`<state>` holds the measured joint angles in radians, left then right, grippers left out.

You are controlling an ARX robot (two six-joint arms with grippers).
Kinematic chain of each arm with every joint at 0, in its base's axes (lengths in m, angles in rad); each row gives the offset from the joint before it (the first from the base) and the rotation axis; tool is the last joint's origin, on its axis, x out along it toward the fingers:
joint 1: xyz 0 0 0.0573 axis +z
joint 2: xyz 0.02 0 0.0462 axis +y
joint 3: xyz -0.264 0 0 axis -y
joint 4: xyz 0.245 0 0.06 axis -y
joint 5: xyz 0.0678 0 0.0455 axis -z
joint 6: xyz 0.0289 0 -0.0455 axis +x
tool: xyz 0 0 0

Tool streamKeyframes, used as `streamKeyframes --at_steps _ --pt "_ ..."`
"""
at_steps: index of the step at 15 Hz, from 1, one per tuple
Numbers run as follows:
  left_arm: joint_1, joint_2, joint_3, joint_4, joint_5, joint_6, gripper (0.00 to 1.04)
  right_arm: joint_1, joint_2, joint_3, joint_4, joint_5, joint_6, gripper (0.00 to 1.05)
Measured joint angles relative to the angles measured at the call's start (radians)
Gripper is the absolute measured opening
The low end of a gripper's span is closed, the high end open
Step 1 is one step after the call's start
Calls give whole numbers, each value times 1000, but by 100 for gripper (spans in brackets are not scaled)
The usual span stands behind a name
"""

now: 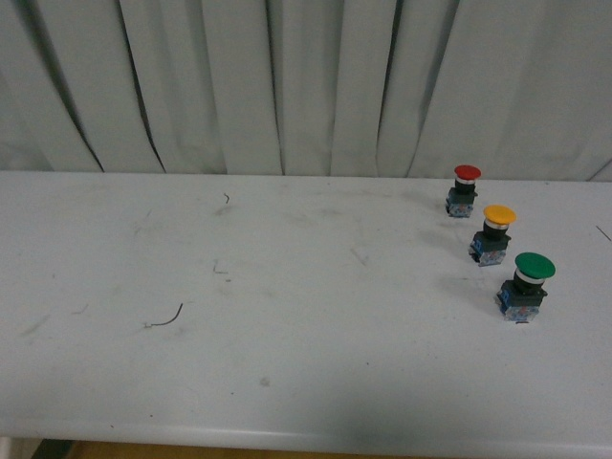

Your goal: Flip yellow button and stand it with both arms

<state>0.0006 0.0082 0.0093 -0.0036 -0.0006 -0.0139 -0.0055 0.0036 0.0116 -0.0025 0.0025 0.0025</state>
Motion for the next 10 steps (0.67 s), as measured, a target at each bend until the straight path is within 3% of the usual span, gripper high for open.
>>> streamKeyframes --at_steps 4,5,10 --pt "0 0 0 0 0 0 98 0 0 0 0 0 0 92" --pt "0 0 0 0 0 0 98 0 0 0 0 0 0 100" --pt "0 0 0 0 0 0 98 0 0 0 0 0 0 98"
